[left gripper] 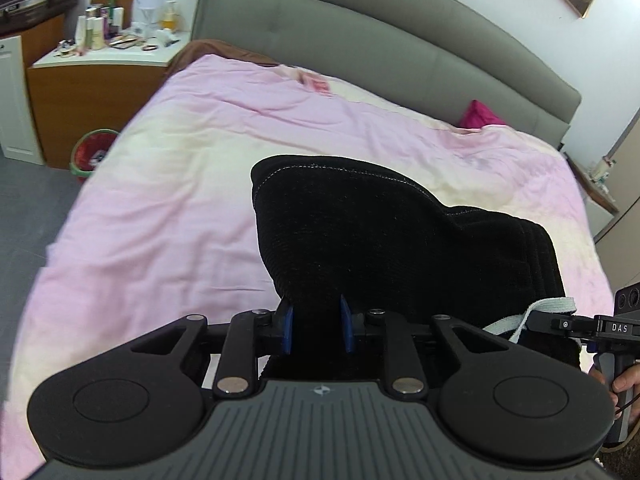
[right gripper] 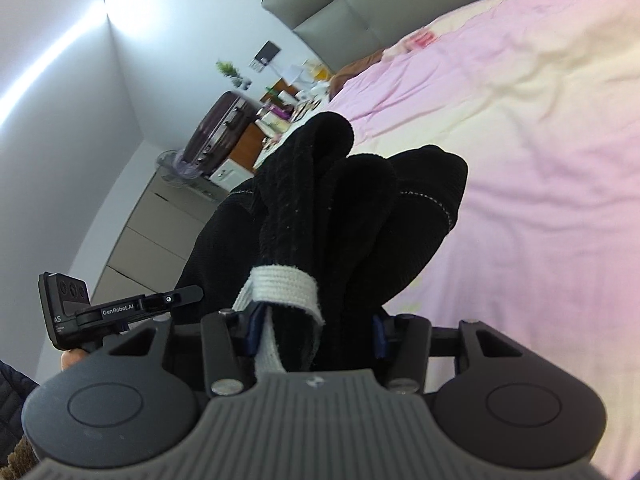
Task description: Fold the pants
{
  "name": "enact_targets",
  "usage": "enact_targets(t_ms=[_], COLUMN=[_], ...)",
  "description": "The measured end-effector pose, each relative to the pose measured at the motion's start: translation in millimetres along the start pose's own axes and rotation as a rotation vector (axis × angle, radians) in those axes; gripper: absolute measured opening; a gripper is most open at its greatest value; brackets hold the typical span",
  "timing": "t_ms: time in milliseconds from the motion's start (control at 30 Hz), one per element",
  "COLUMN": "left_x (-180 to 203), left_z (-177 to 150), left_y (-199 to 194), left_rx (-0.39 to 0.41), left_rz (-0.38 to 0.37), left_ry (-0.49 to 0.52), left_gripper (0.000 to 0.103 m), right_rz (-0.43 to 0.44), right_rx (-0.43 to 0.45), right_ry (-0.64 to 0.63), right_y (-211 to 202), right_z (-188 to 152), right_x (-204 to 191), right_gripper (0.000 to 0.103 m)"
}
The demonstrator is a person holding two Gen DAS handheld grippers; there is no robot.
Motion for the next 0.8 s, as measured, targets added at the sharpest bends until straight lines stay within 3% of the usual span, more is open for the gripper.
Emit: enact_targets(t_ms=[167,433,633,800], left_x=[-60,-125,-148,-144], left_z=[-2,-25,-39,-43], left_y=[27,114,139,137], left_rx=[-0.058,-0.144,-0.158,-0.145], left_rz=[0.022,0.003,0.004,0.053], left_ry=[-0.006,-0.05,-0.043,-0.04], left_gripper=[0.025,0.025,0.028,0.034], right_rz=[0.029,-0.048,-0.139,-0.19], right_rx=[-0.039,-0.117,-0.159,-0.171], right_ry=[0.053,0.095,0.141,0.146], right_y=[78,176,206,216], right_z=[-14,-28,-42,-45], right_x=[-7,24,70,86], right_gripper=[0.047,0.047,0.048,0.057])
Point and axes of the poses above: each gripper's, at about its wrist camera, not at the fingertips, and y roughly the way its jaws point, x to its right, z to its top, the point moved 4 cm from there along y, roughly the way its jaws point, and after that the axes turned 6 degrees about -x, right-handed, at the moved point
